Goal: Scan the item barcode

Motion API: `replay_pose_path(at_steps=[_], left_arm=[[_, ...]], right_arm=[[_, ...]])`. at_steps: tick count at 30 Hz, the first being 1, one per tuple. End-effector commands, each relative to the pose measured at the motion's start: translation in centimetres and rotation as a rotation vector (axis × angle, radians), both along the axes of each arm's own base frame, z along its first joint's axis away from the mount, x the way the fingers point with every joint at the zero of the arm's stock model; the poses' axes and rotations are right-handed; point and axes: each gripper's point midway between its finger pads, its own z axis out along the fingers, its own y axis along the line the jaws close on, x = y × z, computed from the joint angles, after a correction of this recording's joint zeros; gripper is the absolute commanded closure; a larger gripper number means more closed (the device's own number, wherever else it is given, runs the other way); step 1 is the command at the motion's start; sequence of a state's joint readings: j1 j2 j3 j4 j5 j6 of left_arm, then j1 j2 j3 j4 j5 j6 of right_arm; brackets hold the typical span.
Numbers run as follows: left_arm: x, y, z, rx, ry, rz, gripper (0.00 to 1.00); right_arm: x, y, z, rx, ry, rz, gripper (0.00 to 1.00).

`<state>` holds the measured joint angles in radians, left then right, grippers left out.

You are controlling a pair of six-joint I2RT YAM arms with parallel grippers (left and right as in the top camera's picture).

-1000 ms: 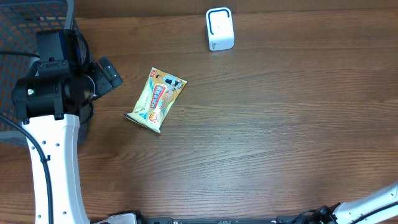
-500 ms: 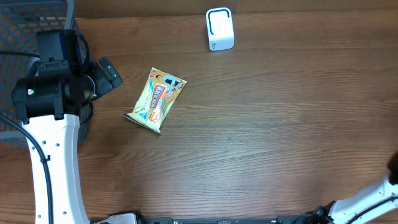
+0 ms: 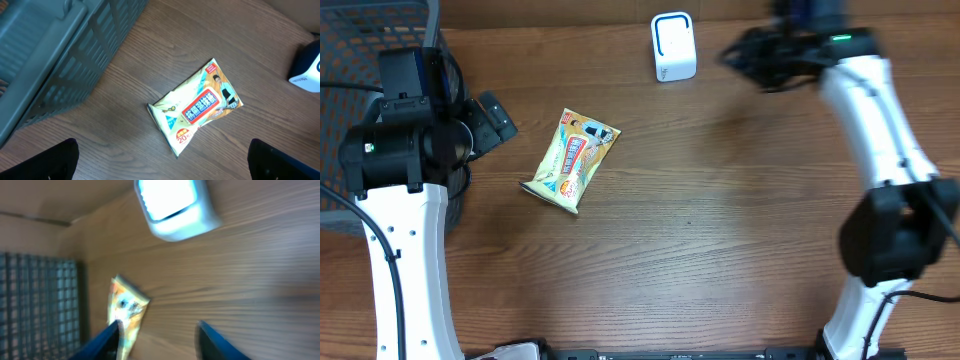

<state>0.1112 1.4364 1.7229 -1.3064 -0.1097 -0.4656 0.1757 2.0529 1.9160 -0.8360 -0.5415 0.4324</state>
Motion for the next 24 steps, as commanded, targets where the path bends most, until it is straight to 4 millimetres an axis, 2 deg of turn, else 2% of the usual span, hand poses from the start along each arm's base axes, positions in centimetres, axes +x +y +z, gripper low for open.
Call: replay_pose_path(at_steps=[1,3,6,10,13,15,19,24], left_arm=[[0.1,0.3,0.3,0.007,-0.008,0.016,0.00],[0.1,0.2,0.3,0.007,-0.008,0.016,0.00],[0.1,0.2,0.3,0.007,-0.008,0.016,0.00],[0.1,0.3,0.3,0.007,-0.008,0.016,0.00],[0.1,0.2,0.3,0.006,-0.008,0.015,0.00],[0.1,0.2,0.3,0.007,-0.008,0.016,0.00],[0.1,0.2,0.3,0.007,-0.008,0.016,0.00],[0.1,0.2,0.3,0.007,-0.008,0.016,0.00]], right_arm=[[-1.1,7.1,-3.0,-0.010,0.017,0.100,0.77],[-2.1,10.8,-4.3,-0.001,0.027,0.142,0.81],[-3.5,14.6,-6.8,-0.015,0.075,0.147,0.87],[-5.1,17.7,-9.8,-0.046,0.134,0.136,0.90],[-6.4,20.4,-11.1,-0.027,0.133,0.197,0.93],[-7.2,22.0,-11.4,-0.006,0.125,0.237,0.96],[-8.1,24.4,-10.6,0.021,0.078,0.280,0.96],[-9.4,25.9,-10.7,0.020,0.069,0.311,0.96]])
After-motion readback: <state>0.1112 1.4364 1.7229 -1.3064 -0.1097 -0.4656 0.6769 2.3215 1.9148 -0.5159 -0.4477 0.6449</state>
